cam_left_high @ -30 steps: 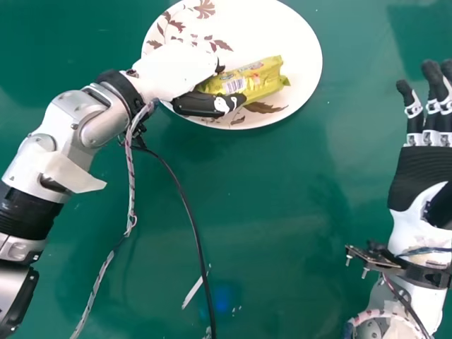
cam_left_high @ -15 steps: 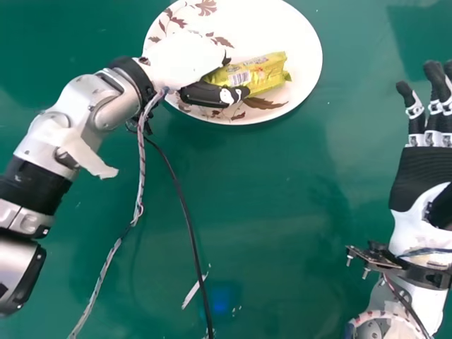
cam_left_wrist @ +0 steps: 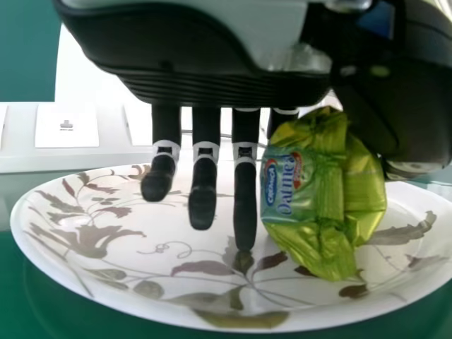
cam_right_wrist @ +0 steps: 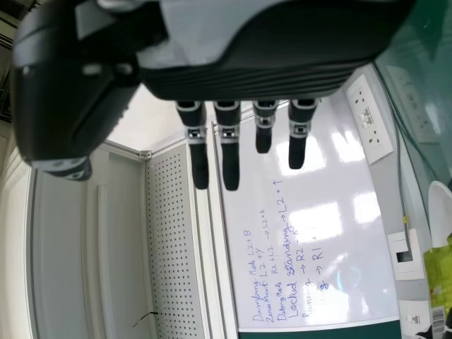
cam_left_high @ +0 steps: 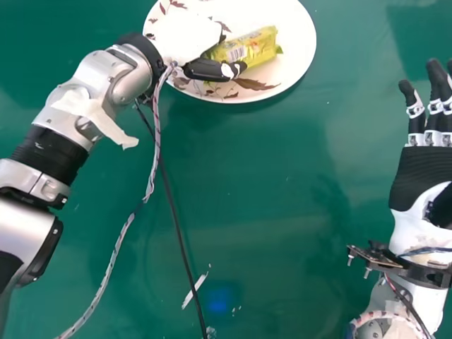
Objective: Pick up biscuit and place it in the plate
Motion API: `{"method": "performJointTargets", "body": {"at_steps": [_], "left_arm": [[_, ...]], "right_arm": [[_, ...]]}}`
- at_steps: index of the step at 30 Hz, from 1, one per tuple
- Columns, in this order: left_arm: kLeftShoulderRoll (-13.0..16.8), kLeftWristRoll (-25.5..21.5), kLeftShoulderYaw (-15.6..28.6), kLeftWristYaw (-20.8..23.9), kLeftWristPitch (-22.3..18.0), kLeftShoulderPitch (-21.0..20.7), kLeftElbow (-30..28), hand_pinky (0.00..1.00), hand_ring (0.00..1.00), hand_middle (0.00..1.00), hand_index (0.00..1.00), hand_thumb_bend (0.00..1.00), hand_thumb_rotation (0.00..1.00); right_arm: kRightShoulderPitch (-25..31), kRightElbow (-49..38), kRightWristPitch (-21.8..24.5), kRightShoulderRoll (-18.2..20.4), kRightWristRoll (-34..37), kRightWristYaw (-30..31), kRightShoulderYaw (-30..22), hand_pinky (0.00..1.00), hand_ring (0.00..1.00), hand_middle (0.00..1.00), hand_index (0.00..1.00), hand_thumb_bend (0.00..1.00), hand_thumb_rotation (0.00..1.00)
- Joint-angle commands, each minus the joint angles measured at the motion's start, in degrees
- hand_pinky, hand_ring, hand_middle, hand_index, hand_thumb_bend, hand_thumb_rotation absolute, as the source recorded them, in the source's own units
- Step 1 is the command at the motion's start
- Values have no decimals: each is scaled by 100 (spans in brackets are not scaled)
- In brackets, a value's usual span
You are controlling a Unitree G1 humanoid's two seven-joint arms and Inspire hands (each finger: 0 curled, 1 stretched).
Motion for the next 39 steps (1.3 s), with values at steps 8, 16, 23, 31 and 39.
{"method": "performJointTargets", "body": {"at_steps": [8, 16, 23, 31, 39], "left_arm": [[83, -58, -144, -402, 232, 260, 1, 16, 27, 53, 55, 74, 22], [201, -82, -223, -583, 251, 376, -400, 24, 55, 99, 99, 100, 77], [273, -250, -98, -704, 328, 532, -841, 25, 56, 100, 100, 100, 85], [536, -731, 294, -1015, 299, 863, -1920, 24, 54, 100, 100, 100, 83], [537, -1226, 983, -702, 286, 1202, -2853, 23, 51, 100, 95, 100, 77]], "right_arm": [[256, 143, 168, -16, 485, 317, 221, 87, 86, 84, 83, 79, 34], [407, 29, 260, -83, 409, 422, 280, 86, 88, 84, 81, 78, 36], [398, 61, 194, -87, 278, 429, 289, 85, 89, 86, 79, 80, 36], [405, 9, 311, -99, 276, 377, 287, 81, 90, 88, 78, 82, 41], [324, 64, 346, -122, 262, 346, 228, 72, 84, 83, 74, 87, 42]]}}
